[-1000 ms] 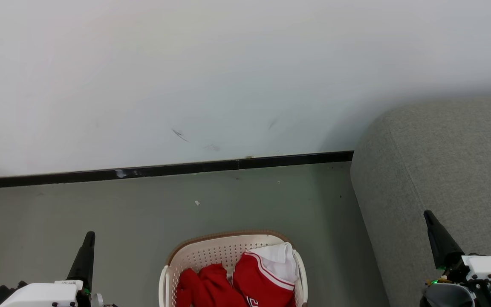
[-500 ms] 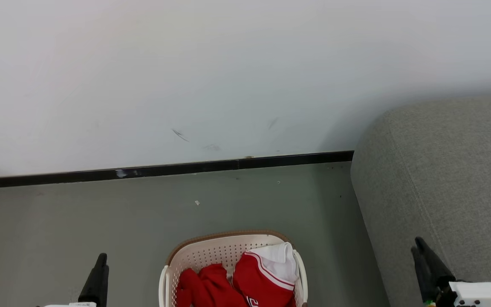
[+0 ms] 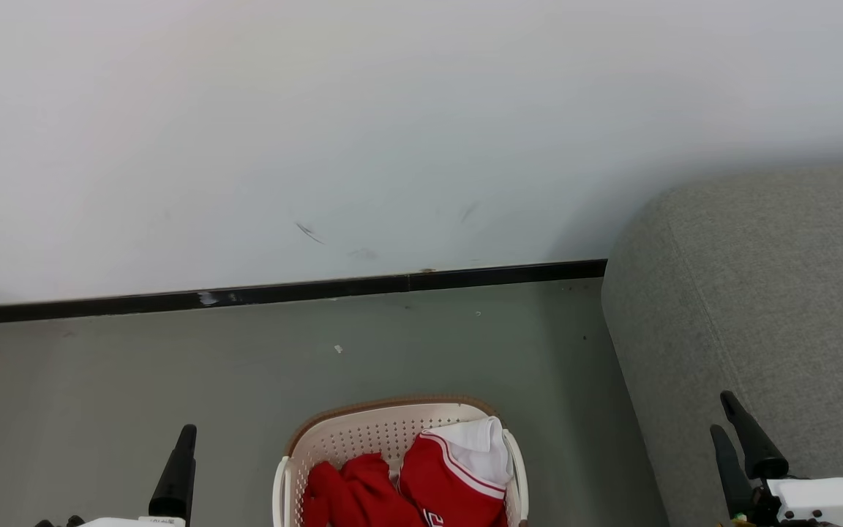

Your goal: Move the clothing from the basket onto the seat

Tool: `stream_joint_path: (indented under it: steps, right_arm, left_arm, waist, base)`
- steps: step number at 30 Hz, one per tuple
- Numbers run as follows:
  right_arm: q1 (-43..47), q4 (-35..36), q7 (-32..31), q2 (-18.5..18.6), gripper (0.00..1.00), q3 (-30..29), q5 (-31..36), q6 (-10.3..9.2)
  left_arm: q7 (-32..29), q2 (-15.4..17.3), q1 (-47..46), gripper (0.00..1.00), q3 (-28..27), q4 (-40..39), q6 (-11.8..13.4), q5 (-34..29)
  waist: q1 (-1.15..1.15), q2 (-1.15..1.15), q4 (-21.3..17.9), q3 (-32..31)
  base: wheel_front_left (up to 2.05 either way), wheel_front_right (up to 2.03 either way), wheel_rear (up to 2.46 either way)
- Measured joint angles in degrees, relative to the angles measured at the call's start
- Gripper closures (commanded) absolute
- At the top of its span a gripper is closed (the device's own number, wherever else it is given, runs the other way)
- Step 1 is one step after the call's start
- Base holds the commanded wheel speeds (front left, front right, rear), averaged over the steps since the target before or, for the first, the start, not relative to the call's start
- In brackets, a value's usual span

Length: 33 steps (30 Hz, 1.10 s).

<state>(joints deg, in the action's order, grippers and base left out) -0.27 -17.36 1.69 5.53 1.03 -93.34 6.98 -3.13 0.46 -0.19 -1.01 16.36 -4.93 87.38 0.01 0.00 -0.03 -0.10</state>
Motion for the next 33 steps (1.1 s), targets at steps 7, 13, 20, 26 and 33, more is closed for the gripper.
stream_joint_path:
  steps: [7,13,20,26,33]
  right_arm:
    - [0.0,0.8,0.9,-0.3,0.0,-1.1,5.2,0.0]
    - [0.0,2.4,2.0,-0.5,0.0,-2.1,11.2,0.0]
    - [0.1,4.1,2.9,-0.9,0.0,-2.0,19.8,0.0]
    - [0.7,5.7,3.8,-1.1,0.0,-1.6,28.3,0.01]
    - [1.4,6.3,4.6,-1.3,0.0,-1.3,37.1,0.01]
  left_arm:
    - [1.4,0.4,0.0,0.0,1.2,-0.5,0.0,-4.2]
    - [2.7,1.0,-0.3,0.0,2.2,-0.9,0.3,-8.8]
    - [3.9,1.5,-0.5,0.0,2.6,-2.8,1.3,-15.9]
    - [5.3,2.1,-0.6,0.0,4.0,-4.1,2.3,-23.2]
    - [6.5,2.3,-0.6,0.0,5.5,-5.5,4.0,-31.2]
  waist:
    - [0.13,0.0,0.0,-0.2]
    - [0.34,0.0,0.2,-0.4]
    - [0.48,0.0,0.3,-0.6]
    - [0.5,0.0,0.4,-0.7]
    - [0.4,0.0,0.6,-0.6]
  base:
    - [0.0,0.0,0.0]
    - [0.0,0.0,0.0]
    - [0.0,0.0,0.0]
    - [0.0,0.0,0.0]
    - [0.0,0.0,0.0]
